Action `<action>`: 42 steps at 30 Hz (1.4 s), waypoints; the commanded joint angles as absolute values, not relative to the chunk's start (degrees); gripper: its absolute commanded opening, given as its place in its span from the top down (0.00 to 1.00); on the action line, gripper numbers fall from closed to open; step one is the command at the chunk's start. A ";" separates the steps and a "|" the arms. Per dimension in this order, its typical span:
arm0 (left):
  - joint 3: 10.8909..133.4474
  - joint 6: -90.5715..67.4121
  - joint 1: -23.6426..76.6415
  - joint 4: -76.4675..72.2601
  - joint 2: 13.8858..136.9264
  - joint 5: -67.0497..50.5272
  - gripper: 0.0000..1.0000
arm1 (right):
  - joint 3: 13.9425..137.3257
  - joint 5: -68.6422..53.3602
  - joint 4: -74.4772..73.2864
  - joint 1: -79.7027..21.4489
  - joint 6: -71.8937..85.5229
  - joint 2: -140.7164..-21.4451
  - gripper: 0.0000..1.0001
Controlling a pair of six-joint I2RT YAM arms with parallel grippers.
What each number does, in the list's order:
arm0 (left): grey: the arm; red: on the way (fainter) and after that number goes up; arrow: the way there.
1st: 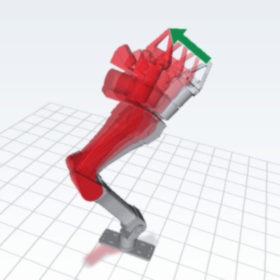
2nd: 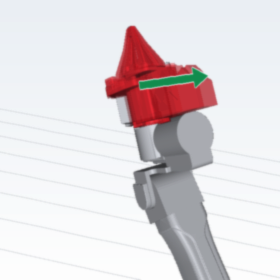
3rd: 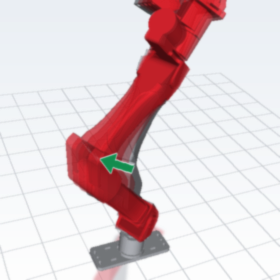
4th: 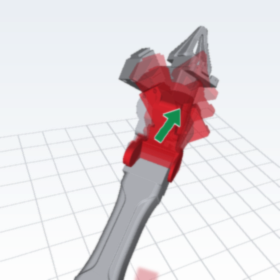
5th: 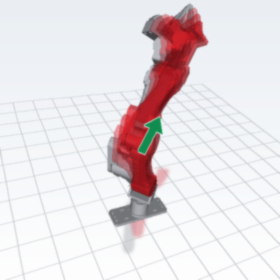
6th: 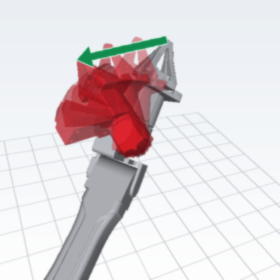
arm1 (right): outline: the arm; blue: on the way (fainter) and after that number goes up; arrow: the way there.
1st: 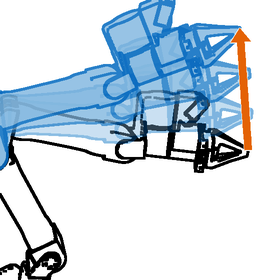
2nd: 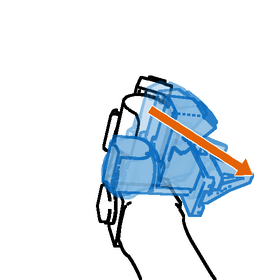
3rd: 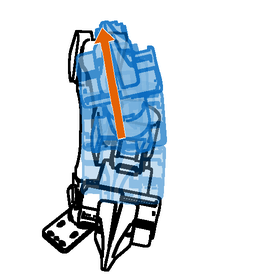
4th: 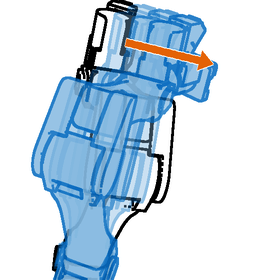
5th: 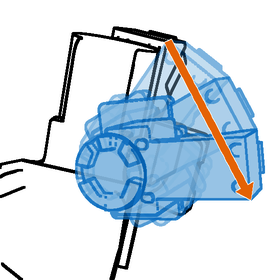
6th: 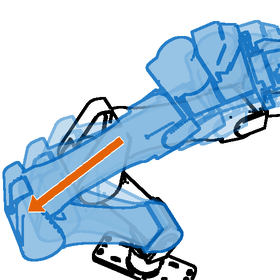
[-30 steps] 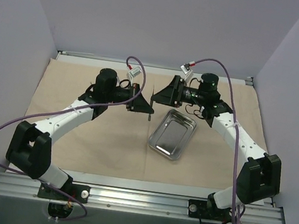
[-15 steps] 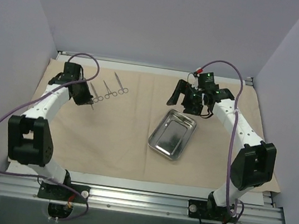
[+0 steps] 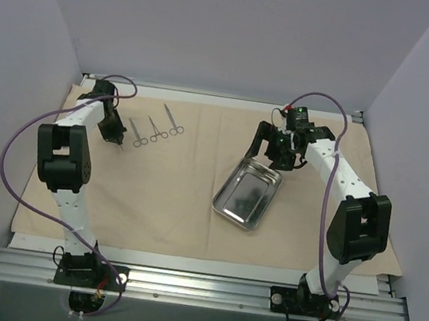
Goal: Open and lay out the surgical kit
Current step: Place the medical item in the surgical kit.
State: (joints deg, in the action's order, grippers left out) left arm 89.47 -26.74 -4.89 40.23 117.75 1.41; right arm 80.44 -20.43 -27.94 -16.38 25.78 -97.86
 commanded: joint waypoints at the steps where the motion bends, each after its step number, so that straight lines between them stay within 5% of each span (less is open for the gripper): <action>1: 95.62 -26.89 -5.19 42.10 119.79 2.38 0.98 | 80.33 -20.74 -29.62 -14.42 24.26 -97.73 0.03; 19: 97.56 -29.80 -5.10 41.75 125.51 0.00 0.92 | 82.79 -23.12 -29.00 -12.74 22.50 -102.83 0.02; 28: 98.44 -29.88 -5.19 43.42 126.65 0.88 0.56 | 82.79 -23.38 -29.18 -12.74 22.06 -103.97 0.02; 42: 91.42 -29.27 -5.28 44.38 112.62 -2.01 0.37 | 78.58 -19.08 -28.04 -14.41 24.07 -105.73 0.05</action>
